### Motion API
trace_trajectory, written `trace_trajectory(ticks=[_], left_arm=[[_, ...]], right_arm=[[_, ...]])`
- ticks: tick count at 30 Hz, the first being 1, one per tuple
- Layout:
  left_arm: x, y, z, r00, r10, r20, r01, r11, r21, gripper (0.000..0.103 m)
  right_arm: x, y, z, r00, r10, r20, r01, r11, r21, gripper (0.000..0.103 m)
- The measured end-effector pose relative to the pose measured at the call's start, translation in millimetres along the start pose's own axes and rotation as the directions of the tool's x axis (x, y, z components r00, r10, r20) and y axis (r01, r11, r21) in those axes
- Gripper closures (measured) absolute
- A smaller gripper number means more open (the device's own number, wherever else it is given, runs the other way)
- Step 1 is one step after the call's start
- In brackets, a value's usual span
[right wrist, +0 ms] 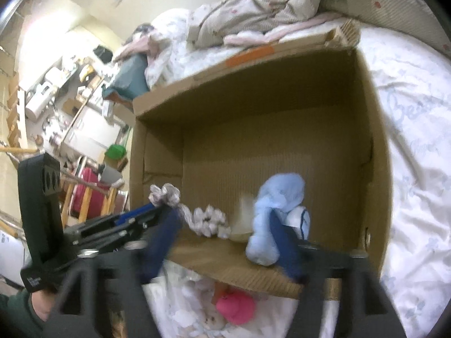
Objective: Organize soft objects
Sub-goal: 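Lower both items into the box and open both grippers, then withdraw both grippers from the box toward the pink duck and bunny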
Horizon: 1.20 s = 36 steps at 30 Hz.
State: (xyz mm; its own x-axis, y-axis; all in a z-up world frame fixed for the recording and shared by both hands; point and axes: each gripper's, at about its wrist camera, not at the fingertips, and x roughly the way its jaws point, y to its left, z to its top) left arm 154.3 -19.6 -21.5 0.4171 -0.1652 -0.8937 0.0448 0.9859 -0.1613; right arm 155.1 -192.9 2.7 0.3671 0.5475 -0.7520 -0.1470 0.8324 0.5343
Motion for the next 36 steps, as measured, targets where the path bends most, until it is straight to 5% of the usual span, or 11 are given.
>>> trace_trajectory(ticks=[2, 3, 21, 36], left_arm=[[-1.5, 0.6, 0.4, 1.000, 0.001, 0.008, 0.000, 1.000, -0.006, 0.040], [-2.0, 1.0, 0.4, 1.000, 0.001, 0.014, 0.000, 1.000, -0.011, 0.039], [-23.8, 9.9, -6.9, 0.997, 0.029, 0.065, -0.027, 0.999, -0.028, 0.039], [-57.5, 20.7, -47.7, 0.996, 0.056, 0.073, -0.050, 0.995, -0.082, 0.039]], right_arm=[[-1.0, -0.2, 1.8, 1.000, -0.003, 0.005, 0.003, 1.000, 0.006, 0.027], [-1.0, -1.1, 1.9, 1.000, -0.004, 0.005, 0.003, 1.000, 0.012, 0.027], [-7.9, 3.0, 0.6, 0.999, -0.031, 0.011, 0.031, 1.000, 0.002, 0.027], [-33.2, 15.3, -26.0, 0.998, -0.055, 0.008, 0.055, 0.998, -0.028, 0.027]])
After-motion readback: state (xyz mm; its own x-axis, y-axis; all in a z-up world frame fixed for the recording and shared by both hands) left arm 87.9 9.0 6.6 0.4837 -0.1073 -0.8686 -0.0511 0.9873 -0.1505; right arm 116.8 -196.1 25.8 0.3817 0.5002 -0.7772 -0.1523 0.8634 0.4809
